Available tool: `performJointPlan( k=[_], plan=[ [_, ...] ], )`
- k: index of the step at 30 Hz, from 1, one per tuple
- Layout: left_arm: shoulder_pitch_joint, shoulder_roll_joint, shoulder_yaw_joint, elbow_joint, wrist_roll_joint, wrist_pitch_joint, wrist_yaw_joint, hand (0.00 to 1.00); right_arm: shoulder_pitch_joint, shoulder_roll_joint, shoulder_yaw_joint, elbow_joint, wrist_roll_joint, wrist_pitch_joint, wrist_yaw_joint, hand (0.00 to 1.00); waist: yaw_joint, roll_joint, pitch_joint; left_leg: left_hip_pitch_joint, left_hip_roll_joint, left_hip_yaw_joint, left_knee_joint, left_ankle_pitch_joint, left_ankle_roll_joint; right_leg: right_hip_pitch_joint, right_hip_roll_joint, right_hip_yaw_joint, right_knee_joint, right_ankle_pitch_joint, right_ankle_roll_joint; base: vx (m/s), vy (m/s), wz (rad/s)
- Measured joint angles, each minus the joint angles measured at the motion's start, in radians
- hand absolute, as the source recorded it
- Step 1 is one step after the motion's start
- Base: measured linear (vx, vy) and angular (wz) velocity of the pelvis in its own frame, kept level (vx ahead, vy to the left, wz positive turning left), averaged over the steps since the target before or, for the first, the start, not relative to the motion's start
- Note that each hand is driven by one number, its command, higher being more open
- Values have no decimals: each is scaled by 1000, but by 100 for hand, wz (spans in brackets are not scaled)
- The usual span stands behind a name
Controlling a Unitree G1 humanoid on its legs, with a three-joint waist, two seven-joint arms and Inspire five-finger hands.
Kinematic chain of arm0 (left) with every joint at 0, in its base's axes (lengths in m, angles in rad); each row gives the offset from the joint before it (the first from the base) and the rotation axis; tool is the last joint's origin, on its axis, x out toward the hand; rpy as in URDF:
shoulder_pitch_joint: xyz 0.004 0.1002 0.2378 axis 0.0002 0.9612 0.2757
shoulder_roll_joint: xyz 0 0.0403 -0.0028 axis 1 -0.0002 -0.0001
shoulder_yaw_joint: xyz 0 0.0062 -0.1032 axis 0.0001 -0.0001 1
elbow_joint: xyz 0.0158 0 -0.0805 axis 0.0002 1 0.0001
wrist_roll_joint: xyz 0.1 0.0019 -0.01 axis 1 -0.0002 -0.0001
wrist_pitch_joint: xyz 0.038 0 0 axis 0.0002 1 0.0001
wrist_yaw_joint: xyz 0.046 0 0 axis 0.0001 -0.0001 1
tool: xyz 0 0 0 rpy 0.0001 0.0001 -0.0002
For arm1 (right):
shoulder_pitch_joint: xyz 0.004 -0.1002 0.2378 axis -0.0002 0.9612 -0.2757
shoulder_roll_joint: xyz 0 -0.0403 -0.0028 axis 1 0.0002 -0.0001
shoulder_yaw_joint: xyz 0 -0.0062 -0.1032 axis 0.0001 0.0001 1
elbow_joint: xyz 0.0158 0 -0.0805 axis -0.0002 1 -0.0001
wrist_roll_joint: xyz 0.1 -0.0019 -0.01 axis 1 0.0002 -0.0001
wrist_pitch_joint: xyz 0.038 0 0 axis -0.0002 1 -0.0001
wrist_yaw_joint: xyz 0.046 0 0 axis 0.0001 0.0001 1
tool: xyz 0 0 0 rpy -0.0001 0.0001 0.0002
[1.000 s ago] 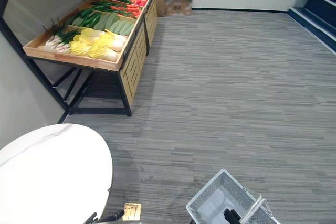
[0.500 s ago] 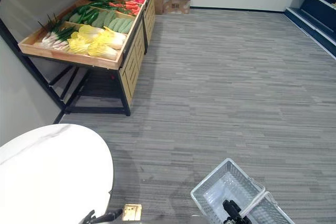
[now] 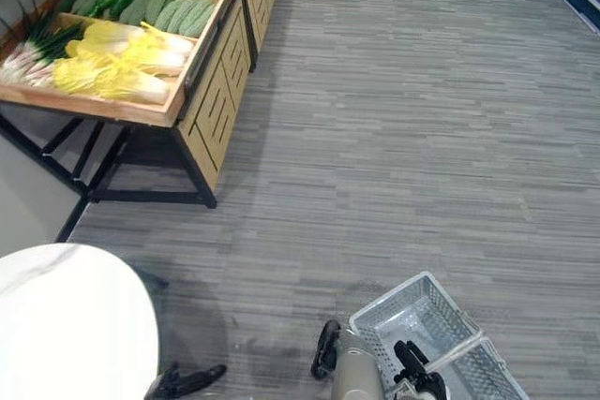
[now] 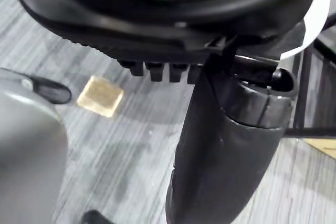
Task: Pick vegetable in the basket
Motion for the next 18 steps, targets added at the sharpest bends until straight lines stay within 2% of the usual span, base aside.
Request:
performJointPlan(
  k=[1,2,3,4,5,6,7,8,9,10,11,12,13,14,15,16,17,18],
  plan=[
    [-1,1,1,-2,-2,-1,-2,100,1,1,7,3,-2,3,0,0,0,3,-1,-38,15,-12,93,24,-39,23,14,-7,-10,-13,-6,415,-340,8],
    [-4,0,2,-15,-8,-1,-5,100,2,1,17,3,-15,14,-1,0,2,12,-2,-141,46,-44,318,115,-87,83,55,-13,-63,-25,-15,430,-324,-6],
    [-2,-5,2,-27,-17,-1,-8,100,2,-2,45,3,-15,16,-3,0,7,17,3,-226,59,-59,512,133,-108,135,94,-8,-122,-21,-19,521,-347,-33],
    [-2,-6,5,-41,-37,-4,-9,100,-1,-19,83,14,-15,23,-3,0,21,24,10,-335,66,-38,743,85,-101,233,147,9,-217,-3,-45,439,-243,-34],
    [-2,-6,5,-42,-37,-4,-9,100,-1,-19,85,14,-15,23,-3,0,21,24,10,-337,66,-35,750,83,-101,236,148,11,-222,-3,-45,446,-195,-58],
    [0,0,11,-70,-54,-12,-10,100,-14,-21,116,31,-15,26,-3,0,39,1,23,-412,62,62,823,7,-61,349,172,50,-315,14,-48,356,-131,-47],
    [-1,1,24,-74,-56,-15,-12,100,-16,-20,122,37,-15,26,-3,0,43,-10,30,-429,58,97,804,-15,-46,378,171,65,-336,16,-45,438,-146,-78],
    [0,1,42,-88,-58,-21,-11,100,-32,-20,124,42,-16,27,-3,0,56,-28,40,-464,38,154,715,-60,-30,437,168,102,-384,23,-34,424,-90,-69],
    [1,1,42,-96,-59,-23,-11,100,-35,-20,122,41,-16,26,-4,0,66,-33,44,-486,18,174,603,-79,-23,466,163,125,-409,28,-25,555,-28,-96],
    [5,1,43,-108,-62,-21,-11,100,-52,-20,121,40,-16,24,-4,0,74,-41,48,-508,-29,167,345,-86,-15,496,146,155,-428,26,-6,383,21,-78],
    [6,2,43,-108,-63,-21,-11,100,-53,-20,119,41,-16,24,-5,0,75,-43,49,-511,-49,154,233,-65,-1,505,140,162,-432,23,8,437,111,-80],
    [12,1,41,-105,-63,-20,-11,100,-49,-28,120,36,-22,18,-5,0,78,-40,49,-506,-90,120,37,97,33,530,131,176,-437,9,36,303,107,-55],
    [23,-3,40,-104,-62,-20,-10,100,-43,-30,121,32,-25,19,-5,0,80,-33,44,-495,-103,96,-19,223,40,544,132,183,-443,2,48,463,155,-51],
    [28,9,47,-92,-69,-18,-14,100,-34,-14,121,30,-27,18,-7,0,81,-53,37,-468,-129,103,-35,241,70,567,109,188,-451,-8,66,404,101,-21],
    [28,24,39,-84,-69,-21,-12,100,-25,-4,118,28,-34,14,-6,0,77,-74,27,-428,-153,118,-95,249,81,572,77,191,-448,4,86,473,117,-20],
    [28,26,39,-71,-68,-21,-11,100,-25,-5,112,27,-38,13,-4,0,80,-82,23,-386,-164,142,-150,256,90,566,62,202,-418,15,104,374,77,-18],
    [28,26,39,-64,-67,-19,-11,100,-26,-5,112,23,-38,11,-3,0,80,-79,21,-368,-163,147,-165,257,91,553,61,209,-378,19,110,304,77,-32],
    [29,21,38,-42,-59,-11,-11,100,-24,-5,112,10,-45,5,1,0,76,-57,15,-336,-143,156,-189,257,92,528,61,215,-363,-22,109,201,42,-37]
  ],
)
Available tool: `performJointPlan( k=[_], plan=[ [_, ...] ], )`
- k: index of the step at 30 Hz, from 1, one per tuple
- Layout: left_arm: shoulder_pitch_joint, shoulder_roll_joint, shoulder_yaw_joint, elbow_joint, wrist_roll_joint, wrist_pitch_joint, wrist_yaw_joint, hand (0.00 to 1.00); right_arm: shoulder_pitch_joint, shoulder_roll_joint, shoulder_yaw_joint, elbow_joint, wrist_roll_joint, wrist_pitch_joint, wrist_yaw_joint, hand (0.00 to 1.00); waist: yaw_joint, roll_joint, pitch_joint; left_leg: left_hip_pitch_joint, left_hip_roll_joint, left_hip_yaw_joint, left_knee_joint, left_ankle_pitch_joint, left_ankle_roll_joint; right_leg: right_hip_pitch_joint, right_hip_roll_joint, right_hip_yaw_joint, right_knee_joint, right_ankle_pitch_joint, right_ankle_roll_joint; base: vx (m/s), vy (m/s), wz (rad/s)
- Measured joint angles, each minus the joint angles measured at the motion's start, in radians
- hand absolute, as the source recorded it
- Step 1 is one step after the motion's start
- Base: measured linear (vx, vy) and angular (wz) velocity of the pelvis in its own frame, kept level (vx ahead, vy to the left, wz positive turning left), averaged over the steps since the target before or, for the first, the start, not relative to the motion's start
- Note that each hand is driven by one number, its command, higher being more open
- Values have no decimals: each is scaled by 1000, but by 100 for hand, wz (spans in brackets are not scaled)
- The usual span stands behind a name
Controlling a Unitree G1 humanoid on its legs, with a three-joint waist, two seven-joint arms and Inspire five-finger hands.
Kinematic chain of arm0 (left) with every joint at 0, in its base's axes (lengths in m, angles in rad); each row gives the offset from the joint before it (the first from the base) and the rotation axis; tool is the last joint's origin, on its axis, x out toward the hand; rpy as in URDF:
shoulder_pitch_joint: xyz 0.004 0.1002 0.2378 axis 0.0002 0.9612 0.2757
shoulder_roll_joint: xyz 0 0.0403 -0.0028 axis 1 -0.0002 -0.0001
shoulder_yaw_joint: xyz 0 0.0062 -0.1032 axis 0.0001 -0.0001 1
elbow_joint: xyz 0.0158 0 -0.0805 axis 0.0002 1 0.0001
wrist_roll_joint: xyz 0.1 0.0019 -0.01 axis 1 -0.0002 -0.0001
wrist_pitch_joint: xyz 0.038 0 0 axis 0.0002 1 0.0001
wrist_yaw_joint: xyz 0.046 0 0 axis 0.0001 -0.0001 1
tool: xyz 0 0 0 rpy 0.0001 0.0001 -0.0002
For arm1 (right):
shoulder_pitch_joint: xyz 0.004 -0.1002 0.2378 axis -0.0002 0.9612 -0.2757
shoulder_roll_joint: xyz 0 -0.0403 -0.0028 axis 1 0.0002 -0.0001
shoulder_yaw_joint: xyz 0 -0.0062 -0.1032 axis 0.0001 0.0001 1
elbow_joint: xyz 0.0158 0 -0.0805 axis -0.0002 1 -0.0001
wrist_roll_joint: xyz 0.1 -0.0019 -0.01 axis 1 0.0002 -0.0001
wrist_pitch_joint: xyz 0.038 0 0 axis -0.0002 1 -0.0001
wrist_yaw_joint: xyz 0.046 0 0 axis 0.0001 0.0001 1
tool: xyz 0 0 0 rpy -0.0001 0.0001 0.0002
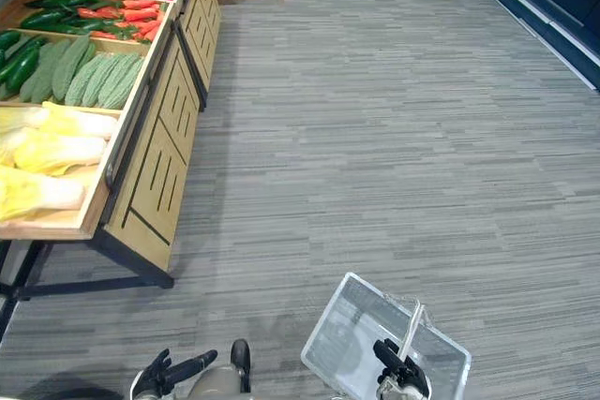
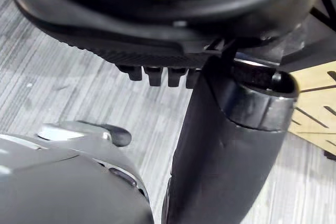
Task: Pick vegetable in the basket
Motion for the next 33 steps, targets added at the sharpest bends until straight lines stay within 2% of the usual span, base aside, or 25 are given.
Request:
performJointPlan(
  k=[1,2,3,5,9,14,15,25,31,33],
  plan=[
    [1,-4,1,23,9,2,2,100,0,6,9,-10,-11,1,8,0,1,14,-5,33,14,11,-16,0,0,10,9,-9,-120,-5,-1,148,35,-37],
    [4,-2,1,26,10,3,2,100,2,14,9,-11,-11,2,13,0,1,14,-9,43,13,15,-22,0,0,11,6,-12,-186,23,-2,103,-17,-32],
    [7,12,0,24,17,2,0,100,9,34,9,-16,-12,1,16,0,1,-18,-27,56,-11,29,-35,-6,-8,-10,-16,-10,-266,184,0,85,-37,2],
    [4,-4,-1,34,27,5,0,100,26,17,-8,-4,-15,9,16,0,-8,17,-54,83,3,20,-73,-14,-24,-9,1,-19,-242,182,4,171,-46,10],
    [13,-20,1,35,27,5,3,100,28,9,-32,2,-16,17,14,0,-9,39,-67,106,6,35,-102,-13,-29,-7,7,-12,-240,173,6,113,-29,-14],
    [16,-12,1,33,27,3,3,100,31,13,-31,2,-16,18,13,0,-8,24,-68,127,-6,38,-119,-21,-40,-7,-7,-13,-224,162,19,21,42,0],
    [31,8,-20,54,27,-1,3,100,30,-5,48,37,-20,21,3,0,-2,-10,-88,137,-72,34,-161,-14,-14,-20,-64,-19,-221,160,43,0,0,0],
    [30,11,-20,54,26,-1,4,100,30,-6,48,43,-13,21,0,0,-6,-15,-85,136,-76,11,-161,-14,-14,-3,-64,-42,-233,161,44,-4,0,7],
    [29,21,-56,53,26,-3,7,100,27,-6,45,42,-8,21,-6,0,-6,-15,-85,137,-81,16,-161,-16,-11,-8,-69,-33,-230,161,45,-13,7,-3],
    [28,22,-56,52,25,-3,8,100,19,-5,14,40,-8,21,-7,0,-3,-17,-79,139,-92,22,-161,-43,-3,-34,-89,-16,-188,141,61,-1,36,-18]
  ],
)
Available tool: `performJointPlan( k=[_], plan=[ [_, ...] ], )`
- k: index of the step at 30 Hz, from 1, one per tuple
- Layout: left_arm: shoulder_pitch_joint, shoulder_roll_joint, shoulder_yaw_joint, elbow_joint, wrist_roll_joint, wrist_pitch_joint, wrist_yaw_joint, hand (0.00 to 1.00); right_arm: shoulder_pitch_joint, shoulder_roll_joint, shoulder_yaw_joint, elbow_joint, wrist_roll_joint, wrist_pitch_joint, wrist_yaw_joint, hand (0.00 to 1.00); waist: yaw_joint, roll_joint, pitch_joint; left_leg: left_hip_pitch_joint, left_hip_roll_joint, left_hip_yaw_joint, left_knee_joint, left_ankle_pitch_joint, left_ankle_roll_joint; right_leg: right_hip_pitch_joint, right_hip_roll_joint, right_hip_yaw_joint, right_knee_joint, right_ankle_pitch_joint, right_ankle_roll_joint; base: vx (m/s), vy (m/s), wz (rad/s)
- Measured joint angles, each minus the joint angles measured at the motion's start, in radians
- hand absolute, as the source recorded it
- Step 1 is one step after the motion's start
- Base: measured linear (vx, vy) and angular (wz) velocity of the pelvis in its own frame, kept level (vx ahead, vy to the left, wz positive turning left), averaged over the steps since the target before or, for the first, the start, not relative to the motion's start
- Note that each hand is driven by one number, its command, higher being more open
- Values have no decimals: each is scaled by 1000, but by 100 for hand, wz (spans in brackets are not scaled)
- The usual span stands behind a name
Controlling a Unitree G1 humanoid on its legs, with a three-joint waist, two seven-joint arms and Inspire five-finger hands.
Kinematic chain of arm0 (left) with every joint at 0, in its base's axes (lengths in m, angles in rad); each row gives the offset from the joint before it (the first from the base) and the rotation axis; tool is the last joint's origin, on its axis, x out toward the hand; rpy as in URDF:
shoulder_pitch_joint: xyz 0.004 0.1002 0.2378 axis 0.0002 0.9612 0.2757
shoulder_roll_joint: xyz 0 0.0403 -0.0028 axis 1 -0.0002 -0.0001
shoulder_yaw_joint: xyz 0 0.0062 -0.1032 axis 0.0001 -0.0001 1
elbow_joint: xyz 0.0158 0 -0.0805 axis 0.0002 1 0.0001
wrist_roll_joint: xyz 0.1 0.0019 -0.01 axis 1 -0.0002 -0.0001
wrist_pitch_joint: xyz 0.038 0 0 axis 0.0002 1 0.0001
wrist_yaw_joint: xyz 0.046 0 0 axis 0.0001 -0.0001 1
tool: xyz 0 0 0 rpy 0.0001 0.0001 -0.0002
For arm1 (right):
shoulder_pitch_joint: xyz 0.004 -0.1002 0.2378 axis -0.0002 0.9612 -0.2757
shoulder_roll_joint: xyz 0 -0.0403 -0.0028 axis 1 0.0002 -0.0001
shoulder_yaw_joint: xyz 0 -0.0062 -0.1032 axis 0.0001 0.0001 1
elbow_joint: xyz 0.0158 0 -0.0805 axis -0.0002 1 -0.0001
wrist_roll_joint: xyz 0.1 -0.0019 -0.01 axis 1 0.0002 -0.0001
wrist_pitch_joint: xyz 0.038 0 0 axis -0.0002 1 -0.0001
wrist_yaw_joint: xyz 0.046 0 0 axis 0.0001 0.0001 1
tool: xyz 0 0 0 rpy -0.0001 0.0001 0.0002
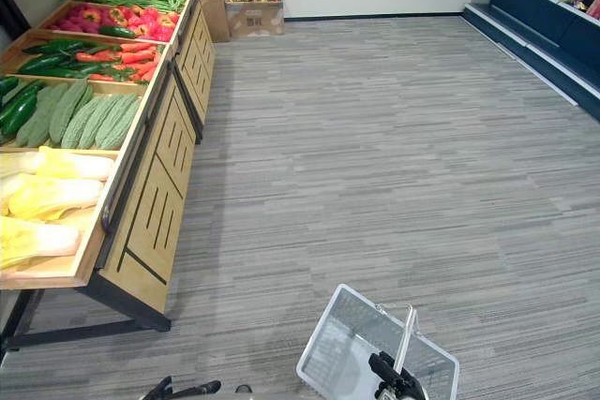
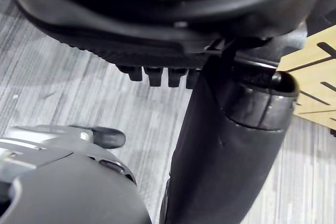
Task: Pick vegetable in the basket
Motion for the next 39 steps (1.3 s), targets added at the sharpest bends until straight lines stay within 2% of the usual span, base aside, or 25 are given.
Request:
performJointPlan(
  k=[3,5,7,8,9,12,13,14,15,17,18,19,21,22,23,24,25,26,28,30,33,35,36,37,39],
  plan=[
    [-1,5,-27,-5,1,1,-3,100,5,1,-70,-29,10,-3,-1,0,-4,-3,14,26,-47,-29,0,-59,40,-62,-69,17,201,-71,63,34,90,-6],
    [1,3,-51,-7,1,0,-2,100,11,-2,-97,-69,40,-17,-4,0,-6,19,31,59,-46,-39,6,-67,55,-161,-94,56,461,-50,79,57,121,6],
    [4,15,-62,-8,2,2,-4,100,17,7,-109,-90,40,-24,-2,0,-13,24,48,90,-41,-57,33,-90,77,-220,-107,85,643,6,29,90,114,24],
    [3,25,-61,-10,2,3,-4,100,23,20,-115,-90,40,-26,-1,0,-18,4,50,106,-37,-79,46,-116,90,-237,-108,86,708,-22,13,112,-8,44],
    [1,34,-60,-10,3,4,-4,100,36,32,-112,-90,38,-25,2,0,-19,-8,51,109,-30,-104,57,-134,93,-259,-89,81,722,-96,7,130,-32,50],
    [-3,27,-59,-10,3,16,-2,100,44,39,-111,-73,39,-11,4,0,-34,5,56,111,8,-149,72,-160,93,-317,-3,79,604,-144,-14,239,-92,50],
    [-3,17,-59,-10,4,19,-1,100,43,39,-114,-67,42,-6,4,0,-49,27,69,123,40,-168,74,-180,81,-358,54,81,465,-126,-23,290,-143,41],
    [-3,14,-59,-10,4,19,-1,100,45,39,-114,-66,42,-5,2,0,-52,34,74,132,52,-171,74,-189,74,-374,72,81,398,-97,-28,398,-224,42],
    [-3,12,-58,-10,8,20,-1,100,55,38,-113,-67,43,-6,3,0,-57,36,76,153,62,-177,74,-208,54,-395,91,87,238,-8,-29,321,-199,23],
    [4,21,-46,-9,27,21,-1,100,66,38,-116,-68,44,-2,2,0,-64,14,67,192,56,-185,75,-251,27,-420,90,101,91,99,-23,478,-317,35],
    [2,13,-29,-3,32,21,2,100,77,35,-122,-65,44,1,1,0,-77,12,60,222,67,-205,79,-273,16,-419,93,108,130,208,-67,651,-408,46],
    [-10,-5,-19,7,35,21,3,100,73,27,-130,-64,44,2,0,0,-81,50,52,229,99,-214,100,-273,14,-434,118,92,206,175,-122,586,-338,31],
    [-21,-29,-15,5,37,12,4,100,63,30,-147,-74,44,0,1,0,-80,76,47,223,128,-216,154,-254,-17,-444,139,80,284,104,-152,530,-284,5],
    [-30,-39,-1,0,42,12,2,100,62,32,-157,-77,41,1,8,0,-79,83,42,202,148,-232,256,-227,-61,-418,158,70,317,45,-175,561,-299,3],
    [-33,-44,8,-4,42,11,1,100,63,32,-157,-76,41,2,9,0,-78,83,41,178,155,-242,328,-216,-80,-398,165,67,310,31,-182,638,-334,10],
    [-41,-48,25,-15,40,6,1,100,65,32,-150,-77,39,3,9,0,-80,81,41,107,163,-265,506,-172,-123,-347,175,60,281,11,-188,397,-202,12],
    [-45,-53,38,-22,38,5,1,100,67,32,-139,-77,40,4,6,0,-79,81,42,60,168,-271,611,-129,-133,-313,183,58,256,7,-194,572,-262,8],
    [-45,-60,67,-40,20,0,-1,100,74,31,-118,-77,41,4,4,0,-75,74,47,-40,192,-259,862,-77,-153,-223,203,59,185,3,-205,555,-221,-1],
    [-45,-64,91,-52,12,-1,-6,100,74,31,-117,-77,42,5,4,0,-72,69,49,-109,227,-192,1039,-102,-136,-132,220,66,124,1,-220,484,-162,-10],
    [-47,-76,109,-78,-11,-4,-5,100,65,34,-118,-75,42,5,5,0,-56,60,54,-181,269,-67,1123,-197,-89,-10,226,97,50,-1,-225,392,-70,-27],
    [-69,-84,126,-80,-28,-7,-8,100,40,33,-119,-57,41,5,6,0,-40,47,63,-236,265,14,976,-288,-78,64,194,125,13,-1,-224,270,81,-30],
    [-78,-81,121,-81,-38,-9,-8,100,38,38,-121,-54,41,4,7,0,-41,29,72,-243,226,33,685,-281,-69,96,140,130,19,-29,-179,204,208,-13],
    [-78,-83,113,-79,-37,-9,-7,100,46,31,-120,-55,41,4,7,0,-42,39,66,-242,206,23,529,-207,-52,103,130,129,23,-54,-141,250,286,-3],
    [-79,-92,98,-72,-45,-3,-7,100,55,20,-120,-47,39,2,8,0,-41,66,59,-244,190,-12,432,-85,-32,112,125,133,28,-90,-104,245,244,16],
    [-81,-65,79,-68,-42,-2,-3,100,65,36,-110,-38,39,9,10,0,-46,29,49,-221,130,-13,365,-68,-19,102,75,126,43,-97,-90,200,165,30]
  ],
)
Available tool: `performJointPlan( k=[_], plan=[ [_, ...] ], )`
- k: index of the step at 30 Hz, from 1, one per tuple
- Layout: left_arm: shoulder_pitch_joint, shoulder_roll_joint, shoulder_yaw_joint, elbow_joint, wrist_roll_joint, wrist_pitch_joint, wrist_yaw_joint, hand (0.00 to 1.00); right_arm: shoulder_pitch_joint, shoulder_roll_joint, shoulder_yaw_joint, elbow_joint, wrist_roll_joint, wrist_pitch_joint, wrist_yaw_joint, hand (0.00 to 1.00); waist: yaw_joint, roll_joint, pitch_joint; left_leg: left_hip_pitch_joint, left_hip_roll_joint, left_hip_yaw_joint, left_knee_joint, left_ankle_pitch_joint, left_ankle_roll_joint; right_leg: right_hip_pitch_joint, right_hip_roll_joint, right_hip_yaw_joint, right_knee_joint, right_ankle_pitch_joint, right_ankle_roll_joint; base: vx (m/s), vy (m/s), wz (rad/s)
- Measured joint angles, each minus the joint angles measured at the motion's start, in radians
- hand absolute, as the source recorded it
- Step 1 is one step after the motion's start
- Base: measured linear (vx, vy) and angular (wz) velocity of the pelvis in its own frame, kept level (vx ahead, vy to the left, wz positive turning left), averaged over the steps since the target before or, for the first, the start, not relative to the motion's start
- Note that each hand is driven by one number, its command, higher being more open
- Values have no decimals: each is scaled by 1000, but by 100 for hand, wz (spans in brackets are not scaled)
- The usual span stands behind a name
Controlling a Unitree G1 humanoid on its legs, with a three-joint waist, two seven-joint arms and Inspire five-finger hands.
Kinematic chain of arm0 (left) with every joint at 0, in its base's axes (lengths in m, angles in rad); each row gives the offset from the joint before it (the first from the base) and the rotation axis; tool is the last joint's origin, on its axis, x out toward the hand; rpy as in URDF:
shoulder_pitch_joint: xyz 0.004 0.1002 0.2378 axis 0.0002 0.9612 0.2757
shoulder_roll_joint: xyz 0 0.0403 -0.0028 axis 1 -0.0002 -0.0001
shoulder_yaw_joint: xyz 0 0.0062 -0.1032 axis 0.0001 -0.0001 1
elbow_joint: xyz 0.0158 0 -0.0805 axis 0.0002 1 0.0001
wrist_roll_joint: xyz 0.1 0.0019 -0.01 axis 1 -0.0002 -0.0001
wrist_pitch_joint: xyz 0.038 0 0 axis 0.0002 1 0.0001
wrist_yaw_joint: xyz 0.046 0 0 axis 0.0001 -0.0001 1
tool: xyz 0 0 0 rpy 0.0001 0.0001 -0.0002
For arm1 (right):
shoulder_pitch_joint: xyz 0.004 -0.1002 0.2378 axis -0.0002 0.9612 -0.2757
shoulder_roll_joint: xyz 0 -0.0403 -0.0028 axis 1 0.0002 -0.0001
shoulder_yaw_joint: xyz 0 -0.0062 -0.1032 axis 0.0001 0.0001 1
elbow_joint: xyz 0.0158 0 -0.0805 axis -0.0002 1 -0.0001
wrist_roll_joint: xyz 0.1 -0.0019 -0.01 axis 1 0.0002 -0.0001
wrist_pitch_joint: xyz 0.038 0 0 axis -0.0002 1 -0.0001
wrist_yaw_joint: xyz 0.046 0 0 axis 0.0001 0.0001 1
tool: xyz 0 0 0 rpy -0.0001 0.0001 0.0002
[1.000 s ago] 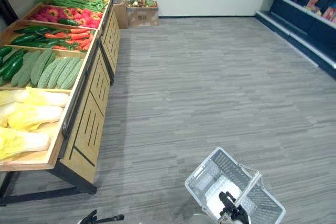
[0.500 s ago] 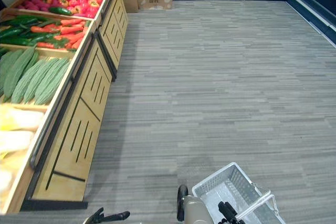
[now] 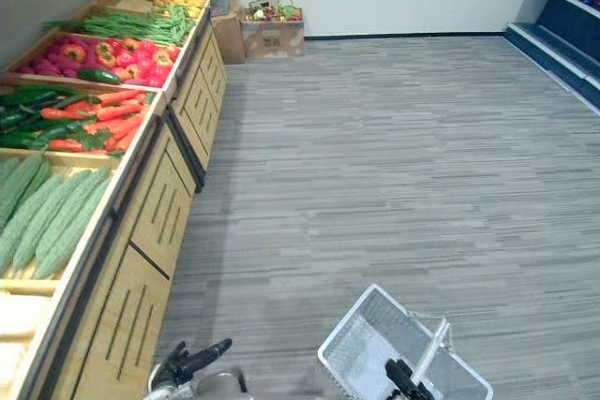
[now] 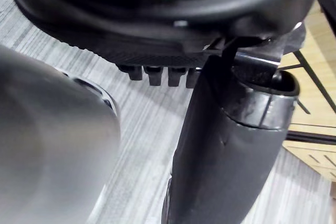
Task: Pick vegetable in the basket
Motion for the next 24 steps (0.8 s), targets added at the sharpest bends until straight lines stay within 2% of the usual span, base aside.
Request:
performJointPlan(
  k=[1,2,5,9,19,24],
  plan=[
    [-1,16,-1,3,1,1,1,100,6,7,7,2,-1,0,4,0,0,-24,-8,11,-34,5,-36,10,11,-7,-29,1,7,-6,8,211,157,24],
    [-1,26,0,18,2,3,4,100,3,10,10,2,-1,0,9,0,1,-32,-9,17,-51,6,-46,9,14,-4,-43,5,11,-5,10,197,142,19],
    [15,44,-1,42,5,6,13,100,-2,21,11,2,-3,0,17,0,13,-33,-11,99,-68,37,-154,43,17,3,-56,24,29,3,22,162,76,-17],
    [35,45,-15,73,6,8,13,100,-1,15,8,8,-11,3,20,0,6,-15,-34,185,-76,77,-361,137,6,-31,-44,50,38,16,39,58,26,-24],
    [39,76,-79,78,7,4,13,100,-7,9,49,22,-23,1,9,0,6,-33,-43,176,-80,113,-367,137,7,-64,-48,66,40,16,39,-11,-17,-13],
    [39,79,-79,79,6,3,13,100,-14,-8,67,29,-23,2,-1,0,9,-42,-42,151,-104,71,-367,128,19,-80,-67,1,69,14,45,-73,-1,16]
  ],
)
